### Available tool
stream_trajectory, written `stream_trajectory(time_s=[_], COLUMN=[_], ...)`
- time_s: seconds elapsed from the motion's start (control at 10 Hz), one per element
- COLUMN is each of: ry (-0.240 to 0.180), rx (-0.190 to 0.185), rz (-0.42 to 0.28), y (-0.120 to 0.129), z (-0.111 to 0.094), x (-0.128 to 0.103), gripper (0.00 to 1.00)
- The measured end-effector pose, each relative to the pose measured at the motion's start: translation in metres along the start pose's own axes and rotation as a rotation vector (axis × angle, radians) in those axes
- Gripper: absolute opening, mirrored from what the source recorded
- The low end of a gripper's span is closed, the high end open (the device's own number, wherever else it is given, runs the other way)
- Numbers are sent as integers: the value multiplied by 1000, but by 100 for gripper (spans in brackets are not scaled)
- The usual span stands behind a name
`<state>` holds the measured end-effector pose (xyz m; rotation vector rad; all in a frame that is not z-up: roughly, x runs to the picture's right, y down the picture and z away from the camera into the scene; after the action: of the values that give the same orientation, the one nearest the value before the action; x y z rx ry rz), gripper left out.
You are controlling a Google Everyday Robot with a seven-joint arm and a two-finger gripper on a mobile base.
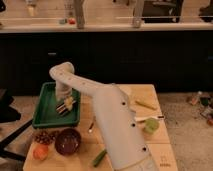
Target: Wipe tray with eraser
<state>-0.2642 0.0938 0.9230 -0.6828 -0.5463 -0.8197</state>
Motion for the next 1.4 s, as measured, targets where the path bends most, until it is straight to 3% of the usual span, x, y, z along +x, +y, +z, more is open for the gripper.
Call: stream_trajectory(time_s=[0.8,1.0,1.2,1.4], ry=[-57,-59,-52,-10], rx=[-30,-39,-50,-53], rz=[-54,-51,-49,-70], y=[-3,-2,1,-1], z=[12,12,10,-6], x=[-22,-19,-13,-11], gripper=[58,46,25,6])
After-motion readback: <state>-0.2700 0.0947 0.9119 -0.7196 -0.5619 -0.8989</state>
